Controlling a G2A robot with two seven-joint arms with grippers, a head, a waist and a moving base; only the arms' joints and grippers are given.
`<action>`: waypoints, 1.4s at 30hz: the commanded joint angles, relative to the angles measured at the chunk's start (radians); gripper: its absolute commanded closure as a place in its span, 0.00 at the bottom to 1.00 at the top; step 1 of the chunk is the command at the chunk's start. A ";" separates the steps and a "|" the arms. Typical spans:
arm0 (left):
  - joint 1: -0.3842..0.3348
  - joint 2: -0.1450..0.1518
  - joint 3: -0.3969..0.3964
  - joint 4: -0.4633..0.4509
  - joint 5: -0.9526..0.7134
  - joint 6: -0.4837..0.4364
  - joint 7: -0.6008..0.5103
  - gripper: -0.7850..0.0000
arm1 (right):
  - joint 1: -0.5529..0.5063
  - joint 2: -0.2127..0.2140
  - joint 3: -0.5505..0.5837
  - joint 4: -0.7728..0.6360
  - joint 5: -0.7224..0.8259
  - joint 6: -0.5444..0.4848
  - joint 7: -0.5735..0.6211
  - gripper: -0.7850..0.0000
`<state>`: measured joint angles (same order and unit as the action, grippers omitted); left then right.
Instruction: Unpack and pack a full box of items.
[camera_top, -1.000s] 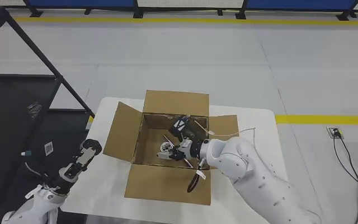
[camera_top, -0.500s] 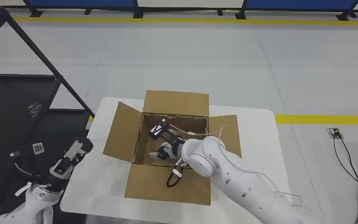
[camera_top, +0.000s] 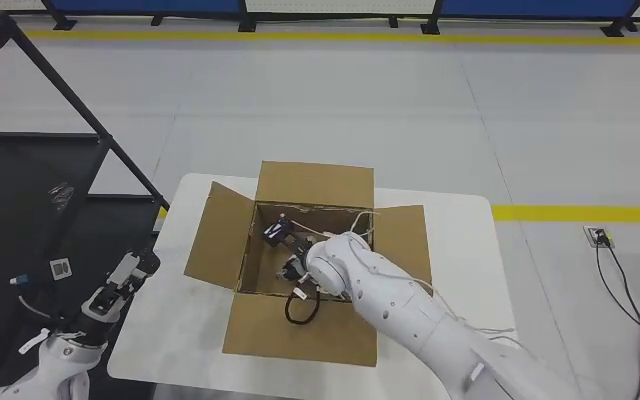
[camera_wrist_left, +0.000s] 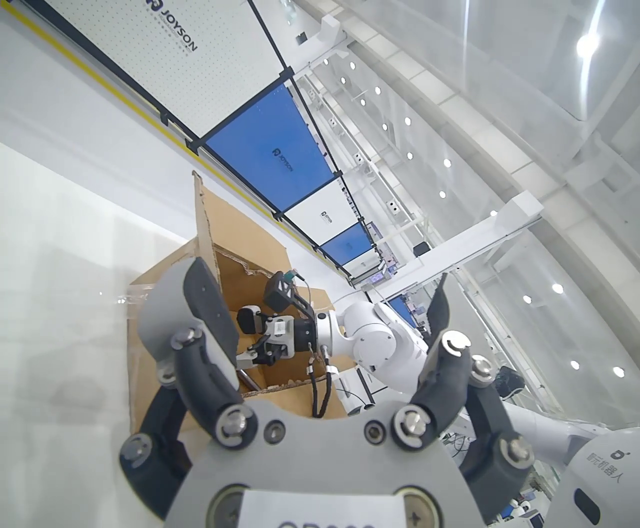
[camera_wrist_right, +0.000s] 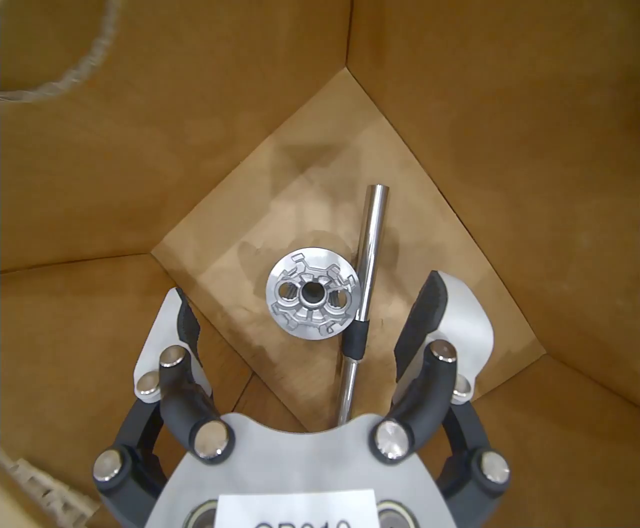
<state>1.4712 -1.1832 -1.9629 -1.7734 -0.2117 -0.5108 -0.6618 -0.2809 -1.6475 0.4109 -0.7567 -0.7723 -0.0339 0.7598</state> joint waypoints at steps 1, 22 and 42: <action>0.000 0.000 0.000 0.000 0.000 0.000 0.000 0.00 | 0.007 -0.022 -0.012 0.043 -0.003 0.002 -0.001 0.00; 0.000 0.000 0.000 0.000 0.000 0.000 0.000 0.00 | 0.064 -0.158 0.006 0.315 0.034 -0.095 -0.070 1.00; 0.000 0.000 0.000 0.000 0.000 0.000 0.000 0.00 | -0.001 -0.019 0.169 -0.079 -0.109 -0.071 0.017 1.00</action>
<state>1.4712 -1.1832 -1.9629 -1.7734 -0.2117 -0.5108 -0.6618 -0.2657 -1.6808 0.5646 -0.7810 -0.8615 -0.1244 0.7581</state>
